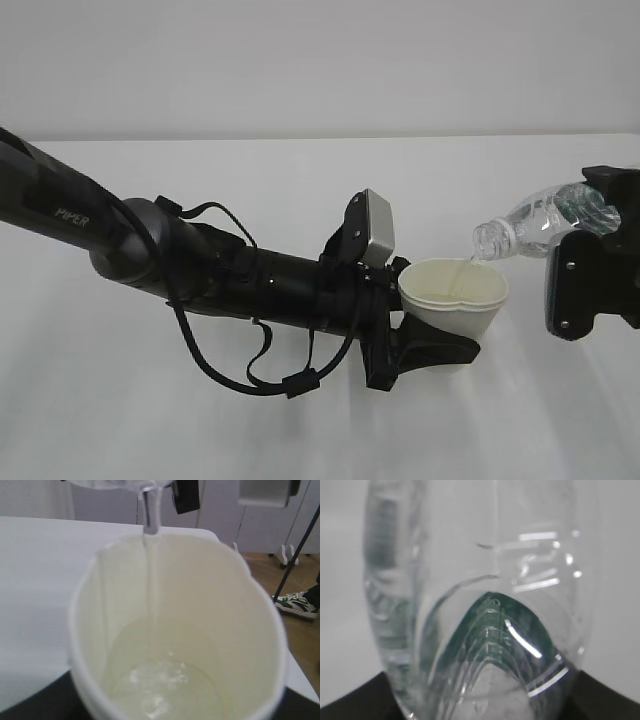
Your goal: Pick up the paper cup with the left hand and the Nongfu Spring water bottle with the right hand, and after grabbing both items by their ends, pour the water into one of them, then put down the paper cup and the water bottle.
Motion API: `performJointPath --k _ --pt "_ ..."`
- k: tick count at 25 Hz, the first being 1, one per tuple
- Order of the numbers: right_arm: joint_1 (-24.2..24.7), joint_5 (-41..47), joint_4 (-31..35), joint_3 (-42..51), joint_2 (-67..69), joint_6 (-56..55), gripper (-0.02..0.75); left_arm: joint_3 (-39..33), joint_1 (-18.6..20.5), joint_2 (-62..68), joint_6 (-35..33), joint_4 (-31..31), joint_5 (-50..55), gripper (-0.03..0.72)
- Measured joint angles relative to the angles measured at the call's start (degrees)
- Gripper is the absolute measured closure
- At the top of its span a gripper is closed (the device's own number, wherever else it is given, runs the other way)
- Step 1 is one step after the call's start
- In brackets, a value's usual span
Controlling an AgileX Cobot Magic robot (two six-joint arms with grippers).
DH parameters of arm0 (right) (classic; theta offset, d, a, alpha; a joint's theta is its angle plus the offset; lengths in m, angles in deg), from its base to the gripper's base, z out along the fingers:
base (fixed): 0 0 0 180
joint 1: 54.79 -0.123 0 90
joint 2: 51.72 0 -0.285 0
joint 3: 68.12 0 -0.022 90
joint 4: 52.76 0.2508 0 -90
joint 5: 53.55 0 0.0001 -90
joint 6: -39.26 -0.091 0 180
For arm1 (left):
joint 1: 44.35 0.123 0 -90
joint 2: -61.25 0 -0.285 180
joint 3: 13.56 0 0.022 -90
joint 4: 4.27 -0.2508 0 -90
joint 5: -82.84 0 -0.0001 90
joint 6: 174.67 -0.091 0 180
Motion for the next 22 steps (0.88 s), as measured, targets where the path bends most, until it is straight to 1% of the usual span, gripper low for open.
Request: performJointPath --k 22 --pt "0.0 -0.1 0.0 0.0 0.0 1.1 0.319 0.0 0.0 0.0 0.0 0.0 0.2 0.262"
